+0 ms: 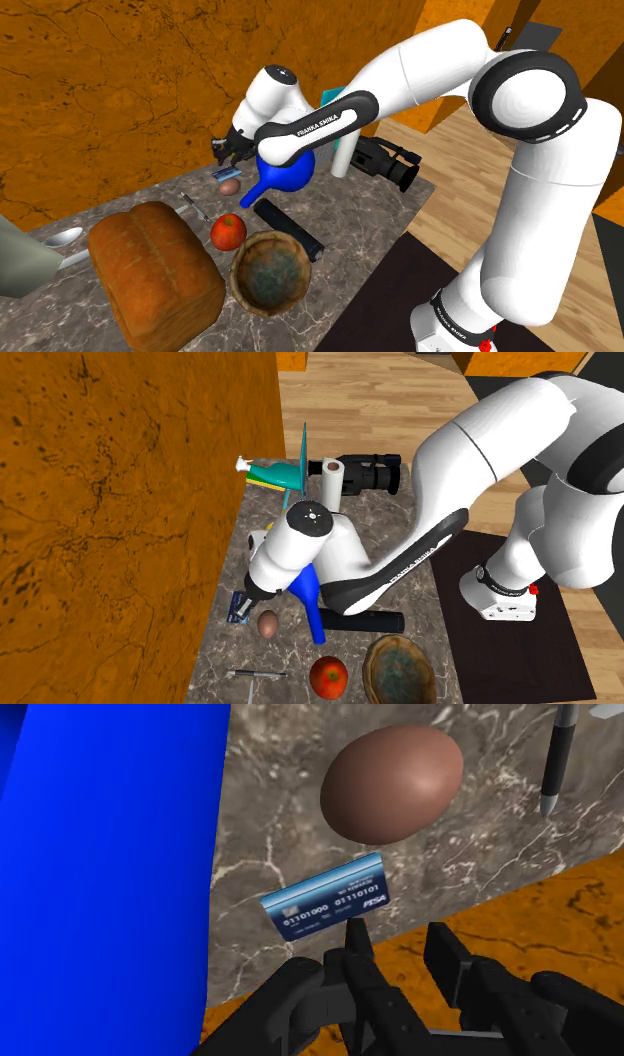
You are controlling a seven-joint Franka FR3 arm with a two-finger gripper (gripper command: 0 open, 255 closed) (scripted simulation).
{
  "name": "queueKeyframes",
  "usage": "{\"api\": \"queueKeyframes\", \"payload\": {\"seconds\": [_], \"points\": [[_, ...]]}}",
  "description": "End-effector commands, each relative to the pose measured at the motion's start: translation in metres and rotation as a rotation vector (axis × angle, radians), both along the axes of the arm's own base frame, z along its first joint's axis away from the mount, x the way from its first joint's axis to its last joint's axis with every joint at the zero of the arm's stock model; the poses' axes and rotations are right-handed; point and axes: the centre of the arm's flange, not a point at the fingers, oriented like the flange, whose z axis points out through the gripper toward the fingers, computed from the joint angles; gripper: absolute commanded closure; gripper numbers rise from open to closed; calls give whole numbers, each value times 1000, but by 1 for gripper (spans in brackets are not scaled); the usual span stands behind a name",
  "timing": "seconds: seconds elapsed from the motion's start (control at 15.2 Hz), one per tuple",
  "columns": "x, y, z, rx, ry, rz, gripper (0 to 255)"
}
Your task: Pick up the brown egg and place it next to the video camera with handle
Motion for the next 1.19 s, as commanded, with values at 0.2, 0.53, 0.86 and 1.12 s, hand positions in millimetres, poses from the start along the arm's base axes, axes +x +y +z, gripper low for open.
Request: {"api": "queueKeyframes", "payload": {"seconds": [0.2, 0.53, 0.86, 1.12], "points": [[-22, -14, -22, -86, 157, -22, 255], [-17, 2, 8, -42, 70, -8, 0], [-14, 98, -8, -507, 230, 79, 0], [-9, 92, -28, -507, 230, 79, 0]]}}
